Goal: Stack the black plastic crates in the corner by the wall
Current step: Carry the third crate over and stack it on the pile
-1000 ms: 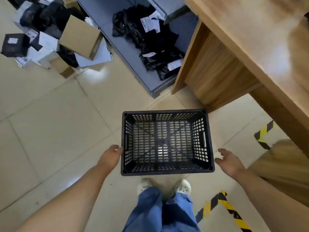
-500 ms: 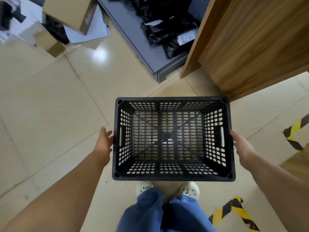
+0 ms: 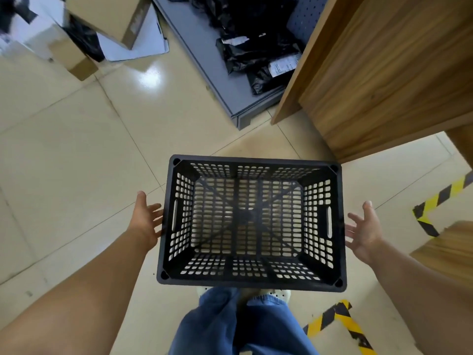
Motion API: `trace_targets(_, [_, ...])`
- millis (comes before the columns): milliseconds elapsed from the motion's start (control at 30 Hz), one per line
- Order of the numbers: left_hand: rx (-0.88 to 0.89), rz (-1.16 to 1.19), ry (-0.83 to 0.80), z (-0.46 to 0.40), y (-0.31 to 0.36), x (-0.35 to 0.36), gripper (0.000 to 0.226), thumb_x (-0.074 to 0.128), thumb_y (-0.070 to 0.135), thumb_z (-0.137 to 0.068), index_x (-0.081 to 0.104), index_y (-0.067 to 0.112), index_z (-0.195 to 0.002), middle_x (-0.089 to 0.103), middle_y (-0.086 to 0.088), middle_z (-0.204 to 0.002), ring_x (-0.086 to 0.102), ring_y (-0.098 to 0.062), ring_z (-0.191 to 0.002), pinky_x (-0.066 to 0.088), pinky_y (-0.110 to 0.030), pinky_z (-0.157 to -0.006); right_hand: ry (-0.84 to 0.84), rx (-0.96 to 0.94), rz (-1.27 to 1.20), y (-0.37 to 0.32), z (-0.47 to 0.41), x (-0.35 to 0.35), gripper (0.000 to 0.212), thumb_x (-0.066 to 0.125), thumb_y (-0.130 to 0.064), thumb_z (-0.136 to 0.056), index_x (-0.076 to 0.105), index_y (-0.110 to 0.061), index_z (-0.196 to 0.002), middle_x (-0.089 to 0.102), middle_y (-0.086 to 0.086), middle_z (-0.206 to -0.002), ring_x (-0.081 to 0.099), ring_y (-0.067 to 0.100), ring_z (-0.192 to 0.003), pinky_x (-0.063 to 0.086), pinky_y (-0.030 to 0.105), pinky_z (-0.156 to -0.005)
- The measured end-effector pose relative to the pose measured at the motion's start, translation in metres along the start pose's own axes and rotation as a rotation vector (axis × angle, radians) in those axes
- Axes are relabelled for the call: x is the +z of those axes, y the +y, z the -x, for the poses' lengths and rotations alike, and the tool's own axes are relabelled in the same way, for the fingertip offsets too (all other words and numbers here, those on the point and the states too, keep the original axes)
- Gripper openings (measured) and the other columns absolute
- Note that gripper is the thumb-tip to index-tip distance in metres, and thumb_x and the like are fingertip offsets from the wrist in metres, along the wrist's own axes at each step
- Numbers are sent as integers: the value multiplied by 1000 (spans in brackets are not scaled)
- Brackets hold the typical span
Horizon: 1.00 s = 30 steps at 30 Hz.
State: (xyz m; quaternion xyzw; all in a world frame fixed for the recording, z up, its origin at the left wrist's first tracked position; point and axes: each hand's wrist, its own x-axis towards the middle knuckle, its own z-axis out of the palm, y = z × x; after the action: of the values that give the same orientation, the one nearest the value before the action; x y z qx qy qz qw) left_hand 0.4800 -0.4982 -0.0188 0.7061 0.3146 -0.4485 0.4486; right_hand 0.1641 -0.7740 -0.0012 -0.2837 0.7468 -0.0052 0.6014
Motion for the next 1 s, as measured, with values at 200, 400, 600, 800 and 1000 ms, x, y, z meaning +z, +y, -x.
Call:
trace_targets(200, [-55, -4, 16, 54, 9, -36, 78, 23, 64, -91, 43, 2, -135, 54, -12, -129, 50, -27, -118, 36, -46, -99, -19, 34, 124, -4, 59, -7, 78, 20, -67, -90, 38, -10, -141, 49, 18, -131, 45, 32, -120, 29, 49, -109])
trace_targets(400, [-105, 28, -7, 117, 22, -95, 84, 18, 65, -90, 42, -1, -136, 52, -12, -134, 47, -27, -122, 35, -45, -98, -59, 35, 199, -18, 138, -5, 78, 18, -67, -90, 45, -9, -134, 52, 19, -129, 47, 34, -120, 33, 48, -104])
trace_targets(600, [-78, 88, -13, 184, 32, -167, 77, 19, 63, -92, 53, 1, -122, 55, -13, -127, 48, -26, -120, 35, -44, -97, -85, 4, 250, -34, 229, 15, 75, 19, -65, -92, 47, -9, -133, 54, 18, -124, 49, 32, -114, 34, 47, -101])
trace_targets(800, [-63, 259, 6, 235, 26, -243, 77, 19, 66, -90, 54, 6, -123, 56, -12, -128, 50, -25, -111, 38, -42, -89, -117, -78, 289, -44, 306, 46, 69, 19, -59, -95, 50, -7, -129, 59, 16, -99, 50, 31, -106, 35, 46, -97])
trace_targets(1000, [-22, 411, 9, 277, 5, -304, 80, 15, 66, -90, 46, 8, -136, 46, -12, -140, 41, -27, -129, 33, -44, -98, -173, -140, 372, -54, 359, 80, 74, 19, -63, -93, 47, -7, -134, 55, 19, -117, 49, 31, -110, 31, 48, -107])
